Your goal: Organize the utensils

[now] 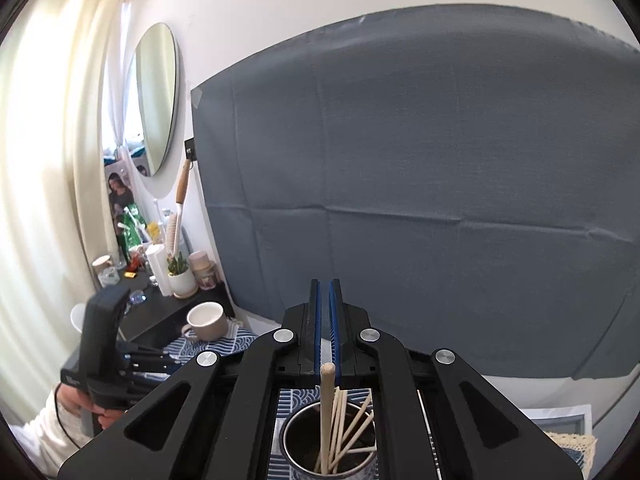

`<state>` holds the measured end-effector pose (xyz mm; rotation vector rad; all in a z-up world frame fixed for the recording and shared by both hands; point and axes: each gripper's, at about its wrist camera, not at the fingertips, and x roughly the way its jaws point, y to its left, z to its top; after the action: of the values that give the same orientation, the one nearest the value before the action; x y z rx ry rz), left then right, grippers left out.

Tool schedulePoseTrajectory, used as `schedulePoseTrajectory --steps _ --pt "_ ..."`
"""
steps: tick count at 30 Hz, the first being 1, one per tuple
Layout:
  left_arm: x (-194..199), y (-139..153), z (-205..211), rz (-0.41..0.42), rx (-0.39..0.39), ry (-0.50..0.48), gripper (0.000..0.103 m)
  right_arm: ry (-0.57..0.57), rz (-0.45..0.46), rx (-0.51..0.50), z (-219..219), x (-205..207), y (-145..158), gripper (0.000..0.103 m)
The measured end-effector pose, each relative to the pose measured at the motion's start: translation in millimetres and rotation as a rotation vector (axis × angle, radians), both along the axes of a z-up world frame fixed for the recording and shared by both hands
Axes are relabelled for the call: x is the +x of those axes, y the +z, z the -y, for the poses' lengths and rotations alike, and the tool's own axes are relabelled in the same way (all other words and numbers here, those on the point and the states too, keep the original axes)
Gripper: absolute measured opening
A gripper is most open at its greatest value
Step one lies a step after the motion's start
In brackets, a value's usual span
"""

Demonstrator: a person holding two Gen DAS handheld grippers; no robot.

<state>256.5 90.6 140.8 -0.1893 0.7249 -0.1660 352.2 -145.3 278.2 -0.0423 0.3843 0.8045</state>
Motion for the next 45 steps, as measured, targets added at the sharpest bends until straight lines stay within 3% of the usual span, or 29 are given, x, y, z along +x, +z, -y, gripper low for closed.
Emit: schedulePoseTrajectory --steps 1,6,11,18,20,25,26,31,35,45 --pt "-1.2 -5.6 -3.6 -0.012 0.012 0.017 0.046 -0.006 0.001 -0.002 -1.2 2.0 -2.0 0.004" --pt "-4.1 -43.1 -23.8 -0.106 0.037 0.071 0.056 -0.015 -0.023 0.018 -5.4 11.5 -16.3 0.004" --pt "1.9 -94.6 -35.5 -0.245 0.063 0.103 0.056 -0.026 -0.042 0.013 -10.6 16.8 -29.8 0.004" --pt "4.0 -149.6 -33.3 -0.370 0.098 0.082 0.056 -0.042 -0.059 -0.015 -16.5 20.5 -42.8 0.004" --pt "4.5 -159.6 -34.1 -0.402 0.098 0.079 0.046 -0.048 -0.065 -0.019 -17.0 21.3 -45.8 0.004" --pt "3.2 -162.2 -34.7 -0.372 0.166 0.085 0.010 -0.058 -0.078 -0.030 -17.1 21.1 -52.5 0.004" --pt "2.8 -162.4 -37.8 -0.373 0.160 0.088 0.008 -0.061 -0.080 -0.033 -17.3 21.0 -54.2 0.004" --pt "-5.7 -160.6 -59.0 -0.379 0.040 0.094 0.005 -0.065 -0.088 -0.029 -15.1 18.5 -58.4 0.004" --pt "-20.5 -144.4 -70.1 -0.329 -0.042 0.108 0.005 -0.061 -0.088 -0.048 -15.6 15.5 -64.6 0.004" --pt "-34.7 -74.2 -73.8 -0.164 -0.097 0.103 0.005 -0.073 -0.125 -0.054 -9.5 7.7 -98.5 0.007"
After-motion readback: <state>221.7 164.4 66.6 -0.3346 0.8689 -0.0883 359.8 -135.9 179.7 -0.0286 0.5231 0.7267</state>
